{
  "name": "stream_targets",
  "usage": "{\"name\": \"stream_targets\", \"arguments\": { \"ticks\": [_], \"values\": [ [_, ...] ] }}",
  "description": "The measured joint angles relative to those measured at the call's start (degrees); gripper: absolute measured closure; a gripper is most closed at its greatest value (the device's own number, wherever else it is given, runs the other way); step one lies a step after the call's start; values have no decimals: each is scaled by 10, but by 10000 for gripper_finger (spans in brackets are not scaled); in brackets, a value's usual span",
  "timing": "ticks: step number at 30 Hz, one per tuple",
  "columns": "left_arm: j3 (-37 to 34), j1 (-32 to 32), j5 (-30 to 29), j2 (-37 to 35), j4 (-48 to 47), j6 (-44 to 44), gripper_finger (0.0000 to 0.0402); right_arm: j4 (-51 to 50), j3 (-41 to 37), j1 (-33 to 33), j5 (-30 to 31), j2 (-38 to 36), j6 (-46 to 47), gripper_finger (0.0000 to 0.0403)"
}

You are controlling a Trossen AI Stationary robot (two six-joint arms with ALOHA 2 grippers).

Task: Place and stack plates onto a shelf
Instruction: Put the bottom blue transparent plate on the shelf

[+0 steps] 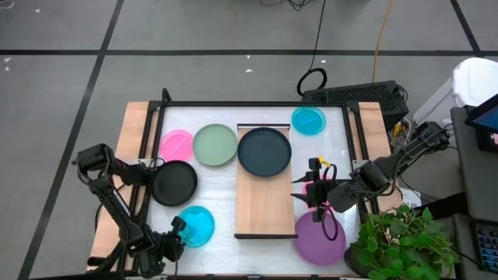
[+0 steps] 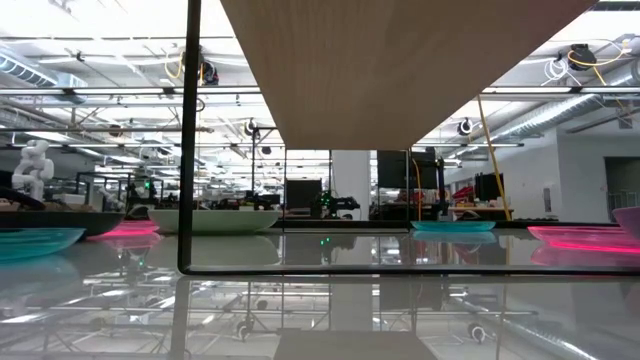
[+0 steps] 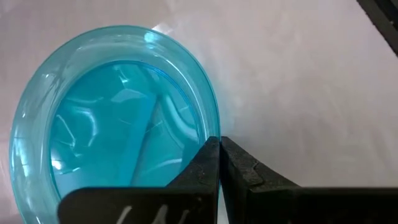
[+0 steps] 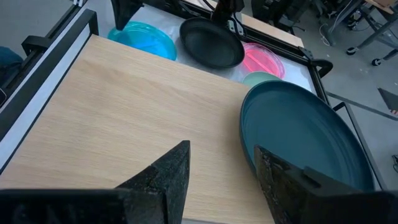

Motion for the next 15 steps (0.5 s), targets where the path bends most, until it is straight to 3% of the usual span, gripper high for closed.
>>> {"name": "stream_targets", "arguments": {
  "ticks": [8, 15],
  "values": [
    [4, 10, -7, -10, -15, 4, 399, 0, 0, 0, 0, 0, 0, 243],
    [75, 33, -11, -15, -106, 59, 400, 0, 0, 0, 0, 0, 0, 243]
  ]
}}
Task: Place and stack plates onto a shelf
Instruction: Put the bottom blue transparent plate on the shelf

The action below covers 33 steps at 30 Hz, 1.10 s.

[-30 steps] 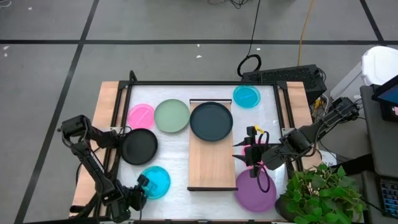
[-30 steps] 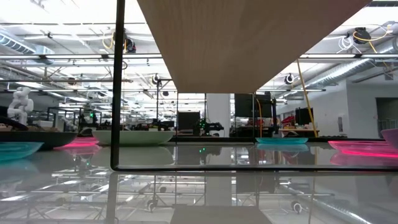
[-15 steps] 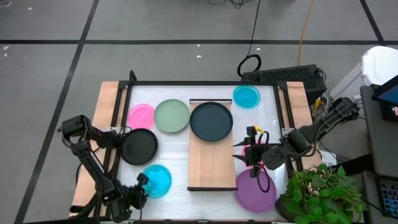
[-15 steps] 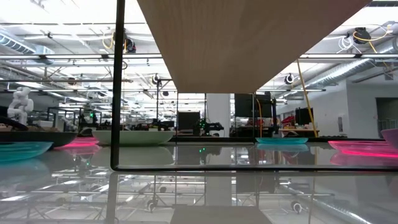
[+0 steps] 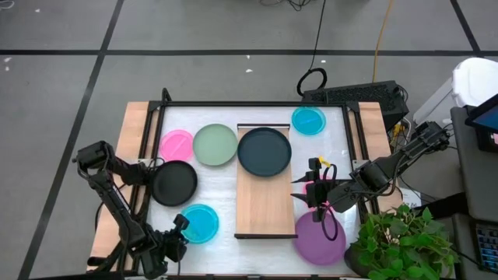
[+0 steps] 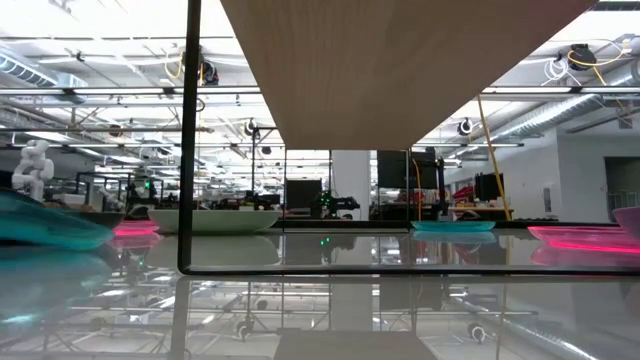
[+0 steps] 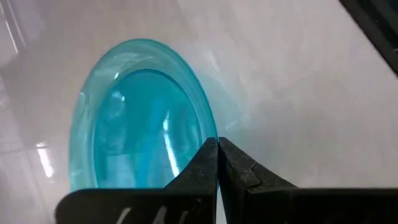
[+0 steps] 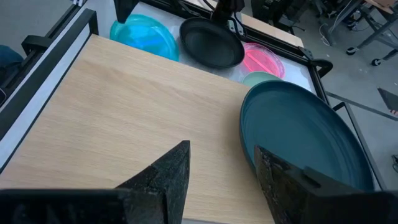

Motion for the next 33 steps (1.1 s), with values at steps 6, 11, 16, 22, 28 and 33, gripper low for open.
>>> {"name": "stream_targets", "arguments": {
  "ticks": [6, 11, 16, 22, 28, 33],
  "values": [
    [58, 7, 0, 0, -90, 33, 400, -8, 0, 0, 1, 0, 0, 243],
    [98, 6, -8, 0, -153, 37, 400, -12, 0, 0, 1, 0, 3, 243],
    [129, 6, -49, 0, -171, 63, 400, -12, 0, 0, 1, 0, 4, 243],
    [155, 6, -94, 0, -223, 82, 401, -13, 0, 0, 1, 0, 2, 243],
    [171, 8, -134, 0, -271, 101, 401, -13, 0, 0, 1, 0, -11, 243],
    [171, 20, -152, 0, -275, 144, 401, -13, 0, 0, 1, 0, -15, 243]
  ]
}}
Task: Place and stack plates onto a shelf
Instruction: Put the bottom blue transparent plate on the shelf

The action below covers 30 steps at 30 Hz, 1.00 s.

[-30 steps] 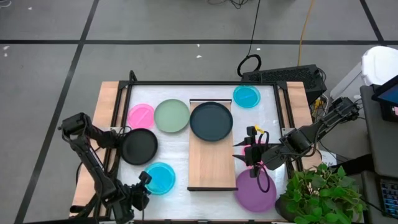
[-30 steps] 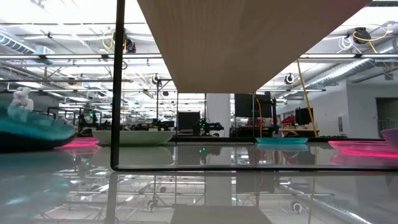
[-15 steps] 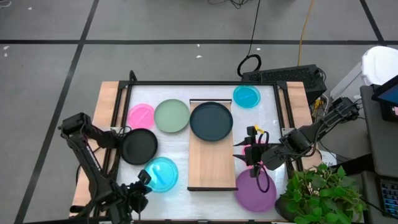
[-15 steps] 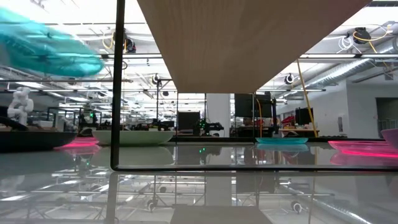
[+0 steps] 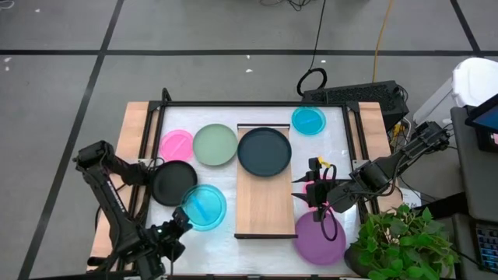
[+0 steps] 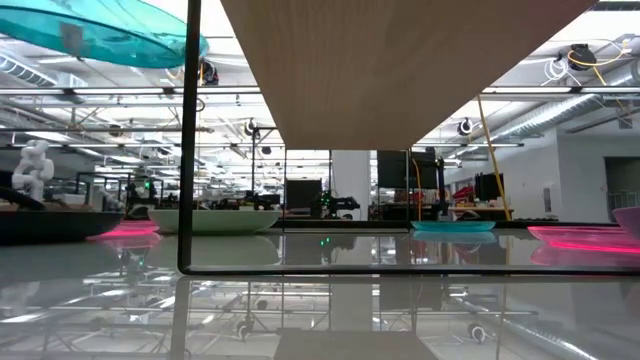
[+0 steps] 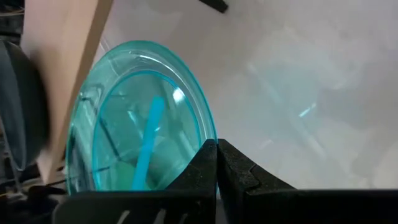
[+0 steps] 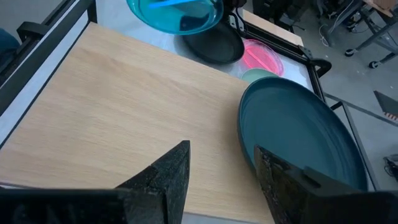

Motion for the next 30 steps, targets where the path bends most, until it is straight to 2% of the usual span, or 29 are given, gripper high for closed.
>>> {"name": "stream_targets", "arguments": {
  "ticks": [12, 20, 24, 30],
  "values": [
    [0, 79, -3, -4, 19, 116, 401, 0, 0, 0, 0, 0, -8, 243],
    [1, 106, 5, -75, 103, 188, 401, 0, 0, 0, 0, 0, -10, 243],
    [1, 120, 39, -105, 159, 249, 401, 1, 0, 0, 0, 0, -10, 243],
    [1, 164, 88, -110, 223, 354, 401, 1, 0, 0, 0, 0, -10, 243]
  ]
}}
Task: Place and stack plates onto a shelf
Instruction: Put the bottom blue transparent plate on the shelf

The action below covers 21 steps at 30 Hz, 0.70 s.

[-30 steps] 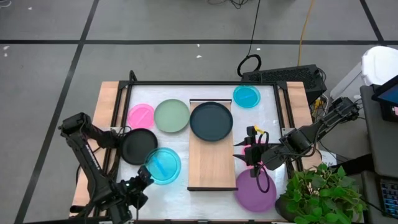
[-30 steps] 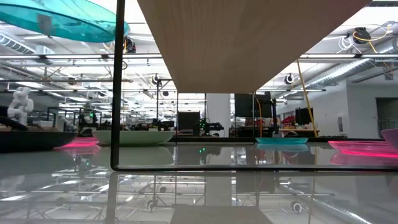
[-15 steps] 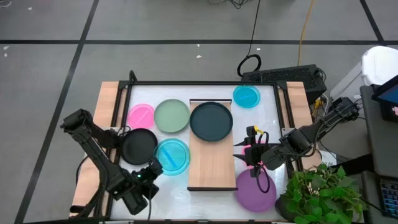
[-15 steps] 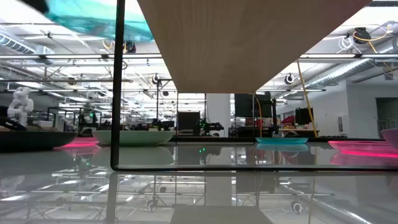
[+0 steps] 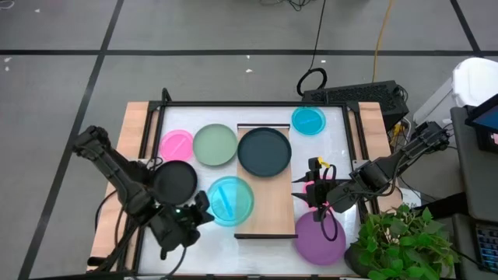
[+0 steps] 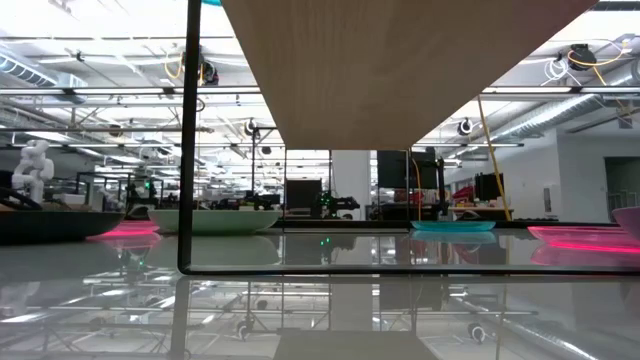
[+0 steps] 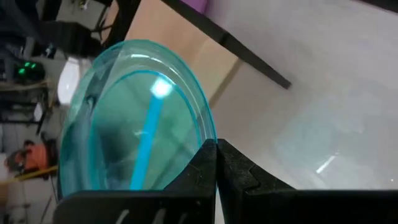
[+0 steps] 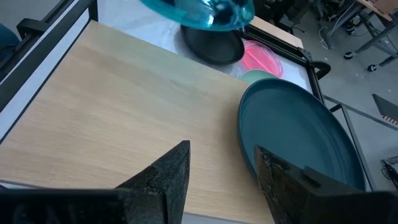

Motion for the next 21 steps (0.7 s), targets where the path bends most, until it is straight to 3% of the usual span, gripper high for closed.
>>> {"name": "stream_targets", "arguments": {
  "ticks": [10, 21],
  "values": [
    [0, 80, 164, 2, 54, 75, 401, 0, 0, 0, 0, 0, 0, 243],
    [-3, 125, 224, 4, 88, 101, 401, -2, 0, 0, 0, 0, 0, 243]
  ]
}}
